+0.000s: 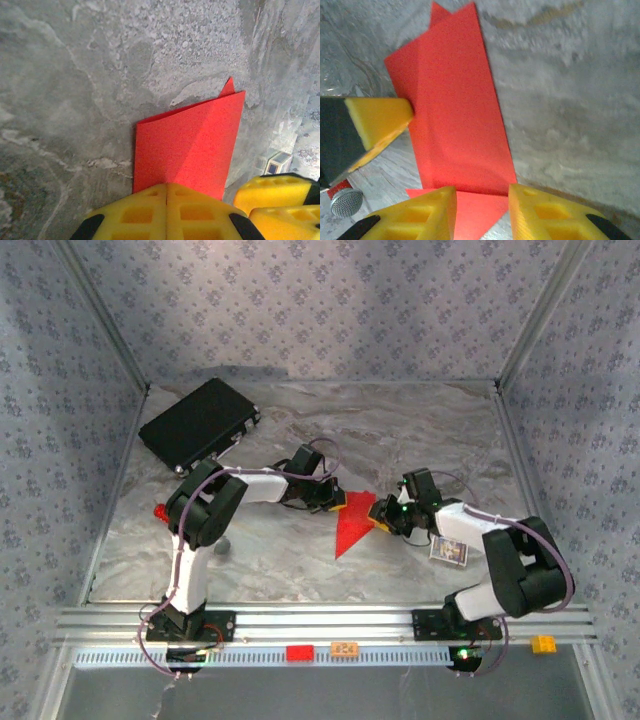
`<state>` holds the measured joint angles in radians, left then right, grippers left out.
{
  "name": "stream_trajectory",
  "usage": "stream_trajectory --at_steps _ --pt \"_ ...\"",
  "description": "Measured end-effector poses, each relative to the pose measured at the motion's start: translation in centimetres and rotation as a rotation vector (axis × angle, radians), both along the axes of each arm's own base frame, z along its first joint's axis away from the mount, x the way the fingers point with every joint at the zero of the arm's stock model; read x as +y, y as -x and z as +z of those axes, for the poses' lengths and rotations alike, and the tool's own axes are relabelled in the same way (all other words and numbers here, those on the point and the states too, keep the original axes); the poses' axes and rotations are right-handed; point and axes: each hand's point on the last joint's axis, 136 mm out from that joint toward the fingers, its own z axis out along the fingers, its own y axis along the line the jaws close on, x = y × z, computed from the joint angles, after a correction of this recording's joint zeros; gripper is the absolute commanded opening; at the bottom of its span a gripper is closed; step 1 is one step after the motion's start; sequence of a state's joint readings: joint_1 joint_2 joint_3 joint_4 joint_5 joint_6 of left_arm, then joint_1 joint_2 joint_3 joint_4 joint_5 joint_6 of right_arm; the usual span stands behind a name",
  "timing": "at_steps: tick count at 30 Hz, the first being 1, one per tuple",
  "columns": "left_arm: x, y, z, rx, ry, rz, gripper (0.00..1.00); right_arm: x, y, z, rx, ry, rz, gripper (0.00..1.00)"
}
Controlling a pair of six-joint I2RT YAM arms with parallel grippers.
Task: Fold a paper plane with a square sheet of paper (pick it up from the middle)
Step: Fold the wing for the fifth time at the center of the table.
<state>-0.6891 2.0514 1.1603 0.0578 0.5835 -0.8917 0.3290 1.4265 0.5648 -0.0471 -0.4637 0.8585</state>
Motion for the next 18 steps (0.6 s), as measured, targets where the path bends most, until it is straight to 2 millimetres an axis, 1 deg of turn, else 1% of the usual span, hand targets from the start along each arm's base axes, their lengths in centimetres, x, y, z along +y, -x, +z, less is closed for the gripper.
stream_trajectory --at_steps 5,9,12,15,18 --pt "0.0 0.0 0.0 0.0 0.0 0.0 0.06 -0.3 -2.0 0.7 -0.035 0.009 0.001 0.35" --pt "0.0 0.0 0.0 0.0 0.0 0.0 0.05 -0.3 -3.1 0.4 -0.035 0.019 0.007 0.34" --pt "0.0 0.0 0.0 0.0 0.0 0.0 0.05 -0.3 -3.3 -0.2 -0.023 0.027 0.012 0.34" --pt "0.0 0.0 0.0 0.0 0.0 0.0 0.05 -0.4 -3.1 -0.8 -0.004 0.035 0.016 0.34" --pt "0.0 0.0 0.0 0.0 0.0 0.0 0.05 -0.4 -3.1 -1.0 -0.001 0.036 0.016 0.34"
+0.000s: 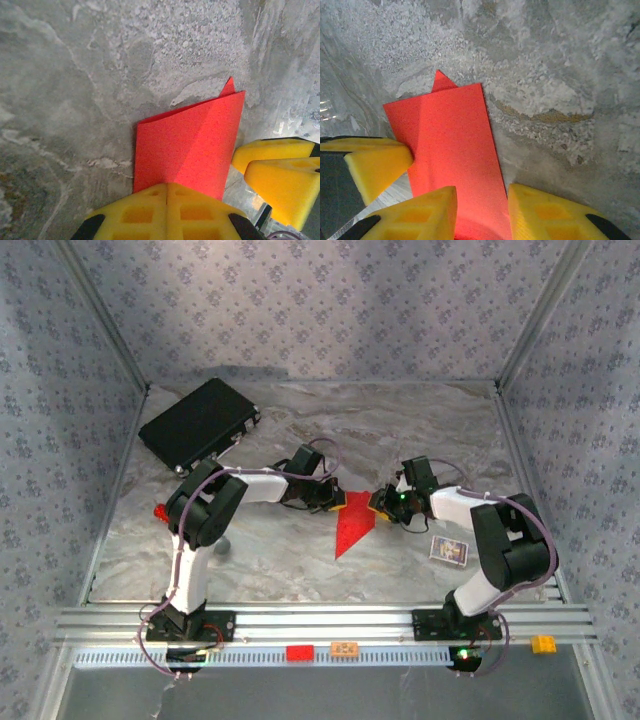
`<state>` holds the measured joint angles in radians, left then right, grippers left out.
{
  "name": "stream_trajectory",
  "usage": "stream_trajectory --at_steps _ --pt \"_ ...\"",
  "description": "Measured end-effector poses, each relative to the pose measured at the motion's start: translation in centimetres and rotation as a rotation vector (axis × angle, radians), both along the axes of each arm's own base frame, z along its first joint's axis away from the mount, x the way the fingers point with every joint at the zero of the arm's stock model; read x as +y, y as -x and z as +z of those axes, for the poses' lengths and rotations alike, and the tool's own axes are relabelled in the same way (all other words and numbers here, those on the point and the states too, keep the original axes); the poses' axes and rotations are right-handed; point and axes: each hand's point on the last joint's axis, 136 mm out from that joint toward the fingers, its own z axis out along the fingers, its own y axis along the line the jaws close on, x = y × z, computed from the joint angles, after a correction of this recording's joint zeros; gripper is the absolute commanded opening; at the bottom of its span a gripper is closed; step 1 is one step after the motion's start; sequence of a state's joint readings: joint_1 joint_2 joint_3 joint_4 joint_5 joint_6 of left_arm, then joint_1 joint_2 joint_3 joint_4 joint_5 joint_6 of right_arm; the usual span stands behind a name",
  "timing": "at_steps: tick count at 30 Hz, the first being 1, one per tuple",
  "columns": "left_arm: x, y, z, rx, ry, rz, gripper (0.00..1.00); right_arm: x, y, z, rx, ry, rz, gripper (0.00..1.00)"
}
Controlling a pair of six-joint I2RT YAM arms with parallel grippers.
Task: Fold a paper plane with a square sheet of paper (pick it up from the middle)
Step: Fold the wing for the fifth time at the center of the table.
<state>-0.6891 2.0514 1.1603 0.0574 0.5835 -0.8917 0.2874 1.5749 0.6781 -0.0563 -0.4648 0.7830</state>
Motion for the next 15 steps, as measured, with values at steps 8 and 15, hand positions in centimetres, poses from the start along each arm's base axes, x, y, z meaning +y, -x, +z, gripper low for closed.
stream_trajectory --at_steps 8,15 --pt "0.0 0.0 0.0 0.0 0.0 0.0 0.05 0.42 0.19 0.04 -0.004 -0.025 0.02 0.33" --pt "0.0 0.0 0.0 0.0 0.0 0.0 0.04 0.89 0.41 0.24 -0.011 -0.053 0.037 0.33"
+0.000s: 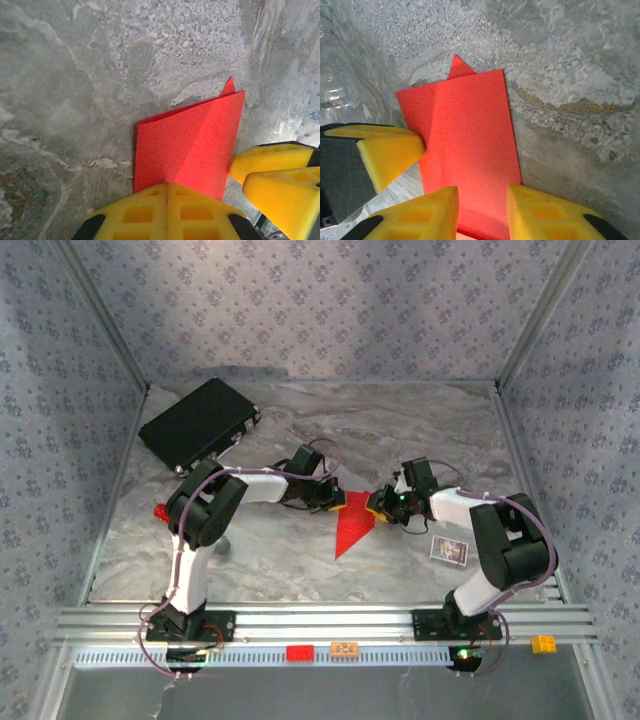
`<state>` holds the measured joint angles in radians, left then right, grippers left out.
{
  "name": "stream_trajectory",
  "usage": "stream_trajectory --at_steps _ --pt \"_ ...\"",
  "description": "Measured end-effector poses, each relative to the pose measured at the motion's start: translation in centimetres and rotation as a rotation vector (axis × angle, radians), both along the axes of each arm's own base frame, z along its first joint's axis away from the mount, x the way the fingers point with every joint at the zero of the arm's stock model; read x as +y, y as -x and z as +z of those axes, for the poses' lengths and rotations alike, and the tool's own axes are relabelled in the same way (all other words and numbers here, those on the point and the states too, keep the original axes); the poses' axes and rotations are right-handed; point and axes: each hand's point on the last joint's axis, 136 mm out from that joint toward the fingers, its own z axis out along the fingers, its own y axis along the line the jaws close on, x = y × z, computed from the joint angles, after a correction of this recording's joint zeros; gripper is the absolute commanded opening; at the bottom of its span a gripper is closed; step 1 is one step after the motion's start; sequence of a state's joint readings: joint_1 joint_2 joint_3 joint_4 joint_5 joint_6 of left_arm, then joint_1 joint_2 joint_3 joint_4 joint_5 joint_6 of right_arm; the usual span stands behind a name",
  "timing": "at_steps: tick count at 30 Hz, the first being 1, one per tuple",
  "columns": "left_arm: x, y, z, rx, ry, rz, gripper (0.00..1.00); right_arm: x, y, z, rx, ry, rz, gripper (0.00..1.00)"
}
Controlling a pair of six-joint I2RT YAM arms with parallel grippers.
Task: Fold a paper plane with a square sheet of paper (pick it up from the middle)
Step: Fold the wing for the fifth time at the center of the table.
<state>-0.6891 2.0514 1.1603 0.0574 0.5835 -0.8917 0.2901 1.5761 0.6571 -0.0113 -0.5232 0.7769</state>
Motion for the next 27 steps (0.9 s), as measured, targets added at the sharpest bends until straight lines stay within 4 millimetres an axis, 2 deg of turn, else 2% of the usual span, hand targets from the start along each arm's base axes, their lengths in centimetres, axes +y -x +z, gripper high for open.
stream_trajectory --at_steps 8,17,27 --pt "0.0 0.0 0.0 0.0 0.0 0.0 0.04 -0.6 0.4 0.6 -0.014 0.014 -0.009 0.34" --pt "0.0 0.0 0.0 0.0 0.0 0.0 0.03 -1.2 0.4 -0.6 0.002 0.058 -0.017 0.34" --pt "0.0 0.0 0.0 0.0 0.0 0.0 0.03 -1.0 0.4 -0.6 0.011 0.04 -0.01 0.3"
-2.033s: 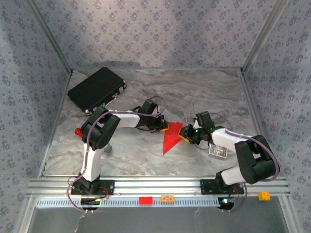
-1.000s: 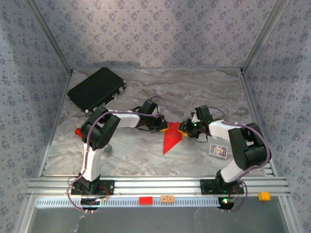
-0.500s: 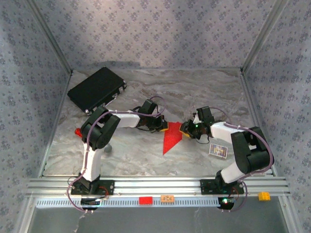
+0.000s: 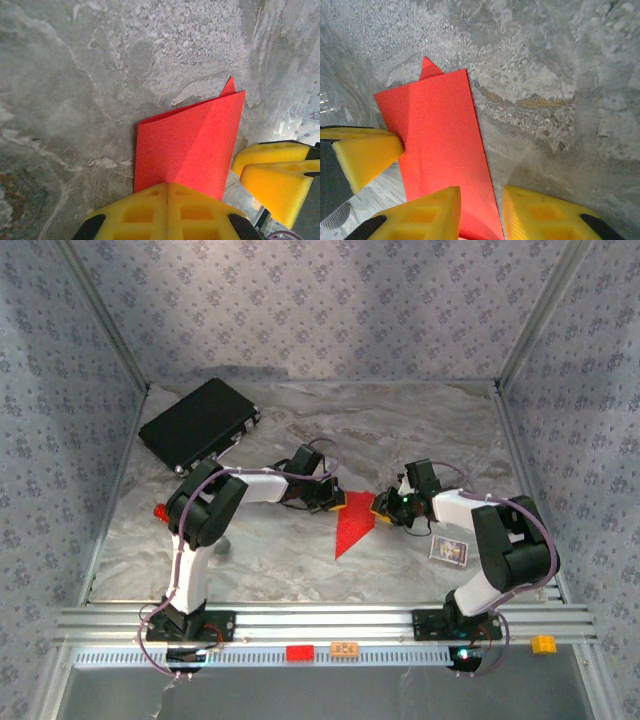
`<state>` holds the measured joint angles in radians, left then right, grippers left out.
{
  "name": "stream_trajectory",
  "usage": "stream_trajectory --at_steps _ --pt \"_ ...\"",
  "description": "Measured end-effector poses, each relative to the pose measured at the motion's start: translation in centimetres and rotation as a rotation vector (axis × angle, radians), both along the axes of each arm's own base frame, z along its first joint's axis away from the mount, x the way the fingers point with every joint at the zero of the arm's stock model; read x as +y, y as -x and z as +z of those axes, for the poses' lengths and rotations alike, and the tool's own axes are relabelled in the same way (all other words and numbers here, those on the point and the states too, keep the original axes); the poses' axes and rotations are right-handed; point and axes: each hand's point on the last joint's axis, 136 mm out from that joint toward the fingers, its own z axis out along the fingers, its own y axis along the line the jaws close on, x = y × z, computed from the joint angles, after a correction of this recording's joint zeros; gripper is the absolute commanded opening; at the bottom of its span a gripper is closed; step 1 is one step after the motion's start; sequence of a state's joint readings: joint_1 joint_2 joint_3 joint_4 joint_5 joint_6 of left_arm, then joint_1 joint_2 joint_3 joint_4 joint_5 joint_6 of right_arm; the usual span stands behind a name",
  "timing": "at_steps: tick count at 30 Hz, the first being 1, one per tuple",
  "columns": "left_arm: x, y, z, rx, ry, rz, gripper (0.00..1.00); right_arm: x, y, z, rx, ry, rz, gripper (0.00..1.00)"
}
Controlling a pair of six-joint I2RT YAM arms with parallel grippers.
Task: Fold a paper plane with a square sheet of paper (pick it up from the middle)
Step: Fold the wing for the fifth time at the center of the table.
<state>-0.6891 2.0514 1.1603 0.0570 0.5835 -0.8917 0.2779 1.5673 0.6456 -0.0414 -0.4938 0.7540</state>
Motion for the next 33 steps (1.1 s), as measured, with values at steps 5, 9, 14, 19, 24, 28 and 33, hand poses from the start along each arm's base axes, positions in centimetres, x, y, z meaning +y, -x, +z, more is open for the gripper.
stream_trajectory --at_steps 5,9,14,19,24,28,33 --pt "0.0 0.0 -0.02 0.0 0.0 0.0 0.03 0.12 0.0 -0.04 -0.006 0.009 0.003 0.29" --pt "0.0 0.0 -0.02 0.0 0.0 0.0 0.03 0.18 0.02 -0.02 -0.009 0.014 0.005 0.29" --pt "0.0 0.0 -0.02 0.0 0.0 0.0 0.03 0.3 0.05 0.05 -0.013 0.014 0.009 0.29" --pt "0.01 0.01 -0.02 0.001 0.0 0.0 0.02 0.31 0.05 0.0 -0.015 0.021 0.009 0.29" --pt "0.01 0.01 -0.02 0.001 0.0 0.0 0.02 0.27 0.03 -0.04 -0.016 0.026 0.007 0.29" --pt "0.0 0.0 -0.01 0.0 0.0 0.0 0.02 0.4 0.0 0.01 -0.017 0.021 0.006 0.28" --pt "-0.01 -0.01 -0.01 0.001 -0.001 0.0 0.02 0.74 -0.11 0.0 -0.023 0.005 0.001 0.28"
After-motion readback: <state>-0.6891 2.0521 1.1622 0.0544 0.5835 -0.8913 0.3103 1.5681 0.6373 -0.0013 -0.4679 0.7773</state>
